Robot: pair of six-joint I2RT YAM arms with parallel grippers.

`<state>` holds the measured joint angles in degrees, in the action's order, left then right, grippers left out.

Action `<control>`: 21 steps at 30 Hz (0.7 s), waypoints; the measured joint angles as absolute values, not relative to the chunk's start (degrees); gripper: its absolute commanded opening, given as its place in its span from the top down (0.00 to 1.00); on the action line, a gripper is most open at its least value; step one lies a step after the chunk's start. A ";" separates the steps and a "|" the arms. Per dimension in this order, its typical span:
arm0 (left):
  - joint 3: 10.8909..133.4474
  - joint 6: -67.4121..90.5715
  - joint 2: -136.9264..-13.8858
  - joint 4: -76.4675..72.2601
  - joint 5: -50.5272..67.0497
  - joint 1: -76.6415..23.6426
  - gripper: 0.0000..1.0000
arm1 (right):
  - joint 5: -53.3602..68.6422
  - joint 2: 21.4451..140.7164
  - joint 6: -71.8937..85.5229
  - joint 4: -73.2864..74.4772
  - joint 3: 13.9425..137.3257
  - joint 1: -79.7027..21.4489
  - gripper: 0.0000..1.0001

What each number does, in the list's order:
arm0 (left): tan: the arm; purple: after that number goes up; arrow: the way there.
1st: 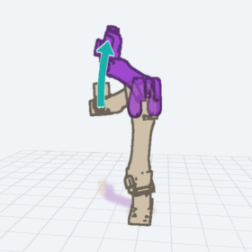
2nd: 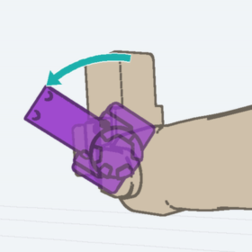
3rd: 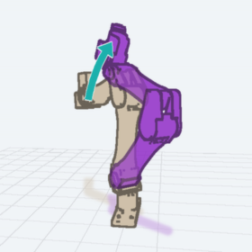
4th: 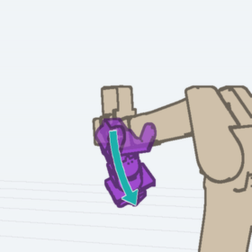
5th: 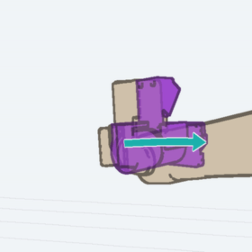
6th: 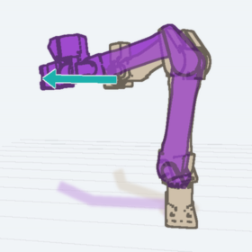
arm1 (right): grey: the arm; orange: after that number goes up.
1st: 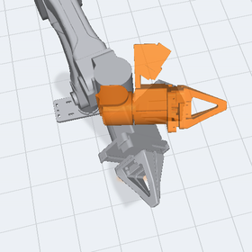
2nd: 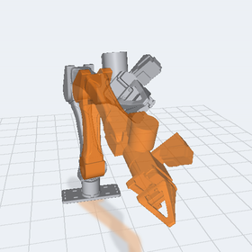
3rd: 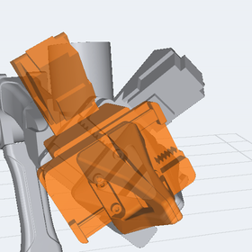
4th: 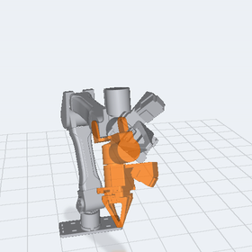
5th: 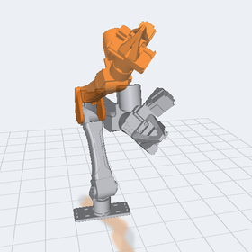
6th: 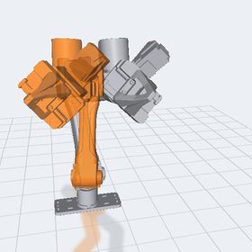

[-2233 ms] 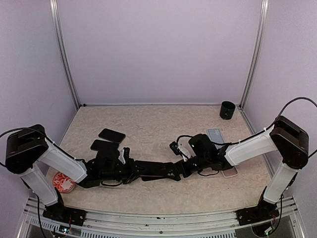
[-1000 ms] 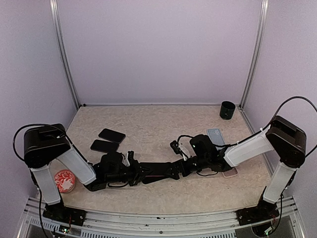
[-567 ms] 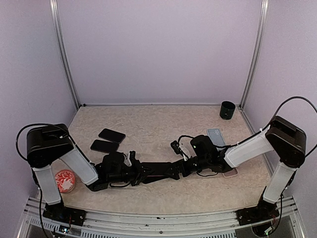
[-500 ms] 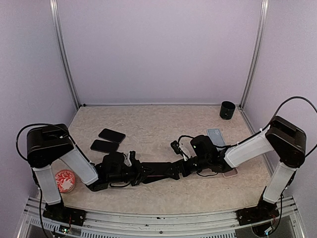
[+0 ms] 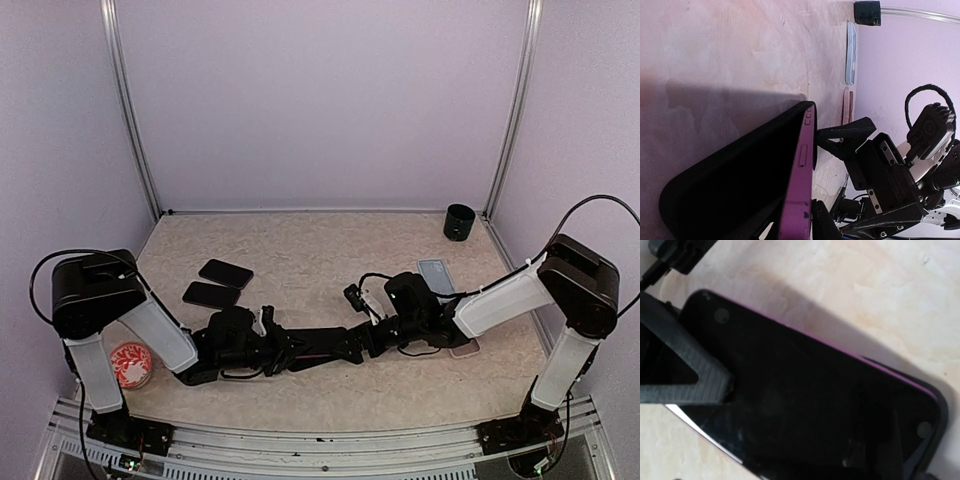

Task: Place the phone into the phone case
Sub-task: Install the phone into the phone case.

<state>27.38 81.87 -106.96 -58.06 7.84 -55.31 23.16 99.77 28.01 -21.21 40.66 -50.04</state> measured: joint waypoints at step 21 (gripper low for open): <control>27.97 77.25 -99.22 -43.46 6.83 -55.92 0.58 | 24.47 99.61 26.85 -19.40 41.36 -50.11 0.00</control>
